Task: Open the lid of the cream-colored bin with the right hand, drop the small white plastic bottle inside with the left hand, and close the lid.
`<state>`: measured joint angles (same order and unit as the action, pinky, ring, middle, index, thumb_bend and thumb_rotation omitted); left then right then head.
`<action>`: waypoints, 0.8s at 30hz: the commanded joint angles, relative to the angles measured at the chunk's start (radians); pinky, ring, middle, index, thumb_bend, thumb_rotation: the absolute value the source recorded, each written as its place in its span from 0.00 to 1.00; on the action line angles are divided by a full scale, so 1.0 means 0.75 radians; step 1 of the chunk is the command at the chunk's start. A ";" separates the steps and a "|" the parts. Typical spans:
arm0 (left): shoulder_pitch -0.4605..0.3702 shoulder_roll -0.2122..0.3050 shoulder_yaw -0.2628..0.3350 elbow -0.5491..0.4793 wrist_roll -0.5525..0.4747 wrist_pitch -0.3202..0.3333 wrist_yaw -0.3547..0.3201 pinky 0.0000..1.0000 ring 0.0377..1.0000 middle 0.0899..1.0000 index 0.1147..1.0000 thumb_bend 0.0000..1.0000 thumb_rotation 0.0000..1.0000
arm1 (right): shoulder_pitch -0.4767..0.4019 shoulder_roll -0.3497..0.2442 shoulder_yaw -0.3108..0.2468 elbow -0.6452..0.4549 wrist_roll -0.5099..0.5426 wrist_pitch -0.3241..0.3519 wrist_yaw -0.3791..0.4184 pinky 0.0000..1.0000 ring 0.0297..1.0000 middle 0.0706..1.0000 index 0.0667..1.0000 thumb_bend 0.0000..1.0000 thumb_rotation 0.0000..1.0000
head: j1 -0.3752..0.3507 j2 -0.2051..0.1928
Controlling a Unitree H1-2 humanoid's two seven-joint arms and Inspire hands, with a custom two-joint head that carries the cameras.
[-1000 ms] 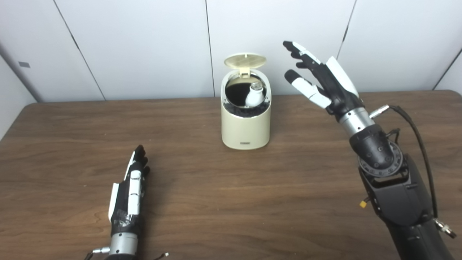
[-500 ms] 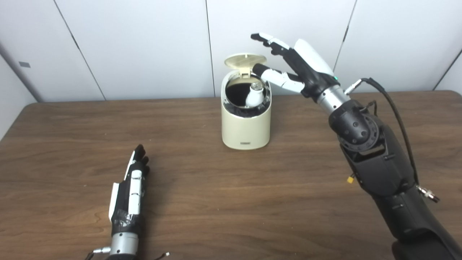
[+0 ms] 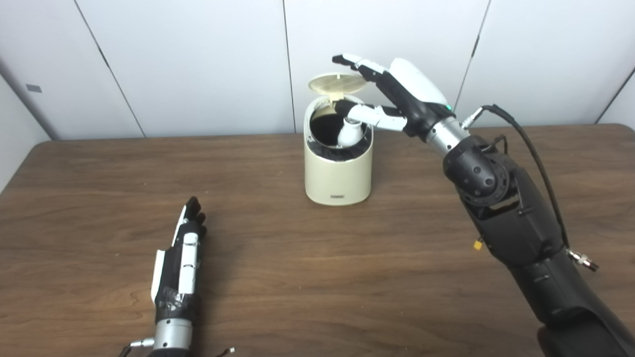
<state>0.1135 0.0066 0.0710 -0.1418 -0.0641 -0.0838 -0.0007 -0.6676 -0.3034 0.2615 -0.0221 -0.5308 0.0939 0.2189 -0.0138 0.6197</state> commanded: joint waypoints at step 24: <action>-0.014 -0.023 -0.022 0.115 0.041 -0.069 0.007 1.00 1.00 1.00 1.00 0.35 0.87 | 0.136 -0.034 -0.040 -0.247 -0.038 -0.014 0.073 0.88 0.93 0.90 0.86 0.58 0.95 | -0.006 -0.001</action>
<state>0.1028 0.0048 0.0683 -0.1258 -0.0372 -0.1013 0.0015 -0.5343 -0.3306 0.2494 -0.1812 -0.5706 0.0947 0.2827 -0.0184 0.6182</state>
